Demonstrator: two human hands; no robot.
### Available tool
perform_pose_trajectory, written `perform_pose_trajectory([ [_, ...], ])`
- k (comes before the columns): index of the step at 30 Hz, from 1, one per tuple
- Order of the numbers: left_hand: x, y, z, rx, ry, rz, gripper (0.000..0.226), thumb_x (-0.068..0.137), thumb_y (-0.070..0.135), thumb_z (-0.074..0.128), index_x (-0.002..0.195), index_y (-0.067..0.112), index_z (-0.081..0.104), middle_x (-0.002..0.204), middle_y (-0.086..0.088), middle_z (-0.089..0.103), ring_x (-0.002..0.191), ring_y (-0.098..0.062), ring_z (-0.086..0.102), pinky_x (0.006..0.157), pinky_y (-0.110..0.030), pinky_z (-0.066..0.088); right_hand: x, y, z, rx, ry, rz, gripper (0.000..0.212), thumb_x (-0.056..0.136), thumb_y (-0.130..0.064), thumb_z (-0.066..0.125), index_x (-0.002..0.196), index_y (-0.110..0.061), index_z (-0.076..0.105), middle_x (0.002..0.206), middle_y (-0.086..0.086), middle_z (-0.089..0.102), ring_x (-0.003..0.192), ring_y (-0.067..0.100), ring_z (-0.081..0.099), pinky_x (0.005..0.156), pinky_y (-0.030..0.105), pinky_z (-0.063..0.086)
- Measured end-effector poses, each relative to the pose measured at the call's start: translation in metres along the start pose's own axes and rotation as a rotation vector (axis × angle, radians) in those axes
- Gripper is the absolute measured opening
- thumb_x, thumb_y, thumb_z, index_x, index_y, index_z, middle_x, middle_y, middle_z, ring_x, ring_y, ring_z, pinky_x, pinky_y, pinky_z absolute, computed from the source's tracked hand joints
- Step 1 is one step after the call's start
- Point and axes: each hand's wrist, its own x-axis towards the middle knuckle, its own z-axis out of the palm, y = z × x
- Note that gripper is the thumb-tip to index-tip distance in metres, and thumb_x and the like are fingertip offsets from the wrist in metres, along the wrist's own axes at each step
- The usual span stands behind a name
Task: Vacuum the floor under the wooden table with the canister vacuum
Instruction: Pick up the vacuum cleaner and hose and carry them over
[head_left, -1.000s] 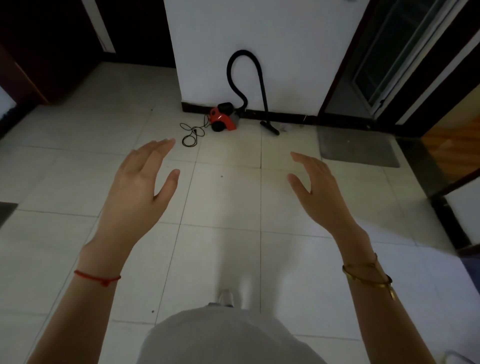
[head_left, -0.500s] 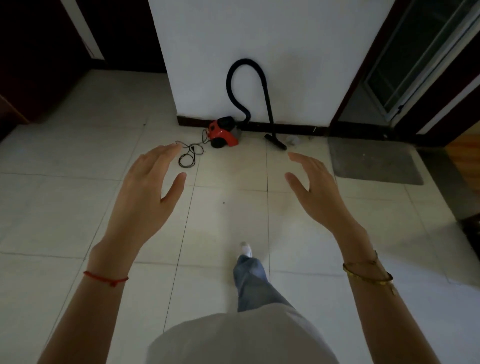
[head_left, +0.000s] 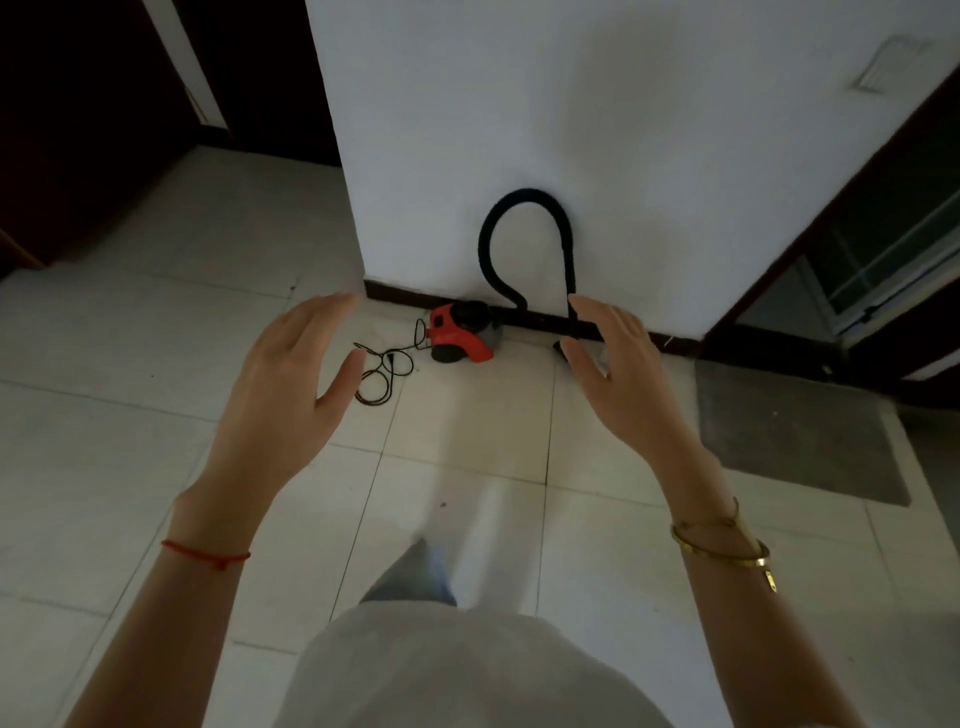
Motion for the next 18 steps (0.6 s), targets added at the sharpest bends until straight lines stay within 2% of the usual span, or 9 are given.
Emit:
perform_pose_trajectory([
  [3, 0.060, -0.029, 0.023, -0.007, 0.000, -0.026, 0.048, 0.096, 0.028, 0.048, 0.139, 0.010, 0.043, 0.137, -0.007, 0.051, 0.129, -0.023, 0.046, 0.106, -0.046, 0.041, 0.066, 0.014, 0.019, -0.001, -0.014, 0.004, 0.045, 0.097, -0.033, 0.047, 0.140, -0.025, 0.038, 0.137, -0.008, 0.044, 0.130, 0.006, 0.036, 0.102, 0.020, 0.027],
  [7, 0.145, -0.080, 0.059, 0.032, -0.010, 0.000, 0.046, 0.097, 0.027, 0.047, 0.139, 0.008, 0.043, 0.135, -0.009, 0.052, 0.127, -0.025, 0.047, 0.104, -0.047, 0.042, 0.157, 0.031, 0.051, 0.018, -0.011, -0.026, 0.044, 0.097, -0.031, 0.048, 0.139, -0.021, 0.040, 0.135, -0.006, 0.047, 0.126, 0.000, 0.034, 0.104, 0.019, 0.027],
  [12, 0.257, -0.133, 0.081, 0.062, -0.010, -0.005, 0.043, 0.097, 0.020, 0.049, 0.137, 0.008, 0.044, 0.132, -0.010, 0.052, 0.123, -0.026, 0.048, 0.104, -0.041, 0.041, 0.276, 0.044, 0.079, 0.046, -0.006, 0.009, 0.045, 0.096, -0.029, 0.050, 0.139, -0.018, 0.041, 0.135, -0.001, 0.049, 0.130, 0.012, 0.038, 0.107, 0.024, 0.030],
  [18, 0.359, -0.168, 0.101, 0.038, -0.036, 0.011, 0.046, 0.095, 0.017, 0.052, 0.140, 0.010, 0.043, 0.133, -0.008, 0.051, 0.123, -0.022, 0.047, 0.105, -0.038, 0.041, 0.374, 0.061, 0.095, 0.055, 0.009, 0.036, 0.044, 0.096, -0.027, 0.050, 0.138, -0.017, 0.042, 0.136, 0.000, 0.049, 0.131, 0.014, 0.038, 0.109, 0.032, 0.034],
])
